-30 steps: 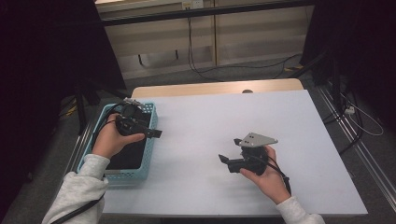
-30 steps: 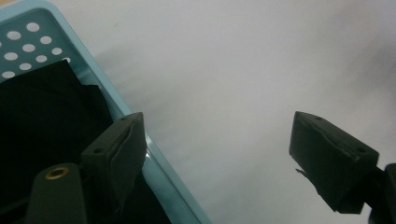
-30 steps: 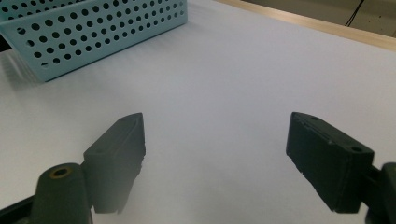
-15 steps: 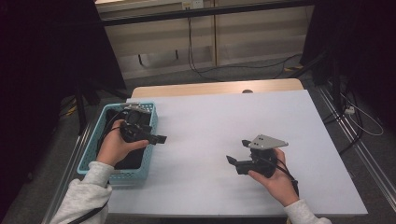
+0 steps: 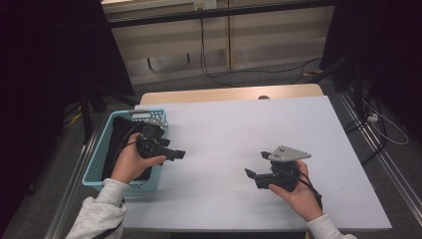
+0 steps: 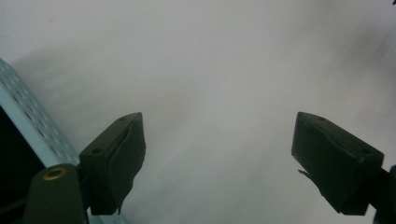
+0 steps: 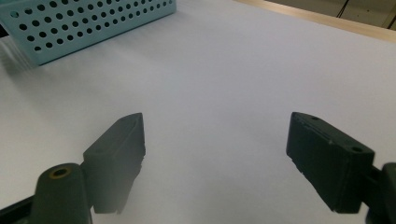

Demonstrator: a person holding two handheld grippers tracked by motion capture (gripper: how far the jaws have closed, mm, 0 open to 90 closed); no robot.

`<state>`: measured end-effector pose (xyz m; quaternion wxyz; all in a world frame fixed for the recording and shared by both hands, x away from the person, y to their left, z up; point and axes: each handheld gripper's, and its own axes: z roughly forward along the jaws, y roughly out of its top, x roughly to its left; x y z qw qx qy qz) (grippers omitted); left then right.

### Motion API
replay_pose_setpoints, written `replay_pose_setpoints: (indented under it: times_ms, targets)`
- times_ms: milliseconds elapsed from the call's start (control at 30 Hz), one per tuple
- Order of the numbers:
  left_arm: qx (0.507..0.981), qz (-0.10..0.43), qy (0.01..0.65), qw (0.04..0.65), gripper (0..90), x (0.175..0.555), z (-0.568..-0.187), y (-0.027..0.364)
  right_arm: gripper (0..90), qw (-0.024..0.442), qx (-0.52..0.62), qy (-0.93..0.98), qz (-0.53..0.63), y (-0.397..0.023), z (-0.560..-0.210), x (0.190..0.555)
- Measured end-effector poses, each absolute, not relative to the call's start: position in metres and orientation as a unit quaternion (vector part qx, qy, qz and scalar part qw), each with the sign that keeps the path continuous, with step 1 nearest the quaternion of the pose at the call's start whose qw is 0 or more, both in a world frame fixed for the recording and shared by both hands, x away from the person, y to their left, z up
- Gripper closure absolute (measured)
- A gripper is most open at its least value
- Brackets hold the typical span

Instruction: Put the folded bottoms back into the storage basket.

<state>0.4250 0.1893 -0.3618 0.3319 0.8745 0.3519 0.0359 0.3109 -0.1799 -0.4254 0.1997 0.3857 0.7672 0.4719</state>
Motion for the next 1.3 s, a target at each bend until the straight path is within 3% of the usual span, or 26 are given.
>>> replay_pose_setpoints:
  times_ms: [1300]
  targets:
    - [0.879,0.018,0.332,0.343,16.7,0.401,-0.381,0.168,18.7,0.200,0.396,0.768,0.462,-0.210,-0.427,0.302]
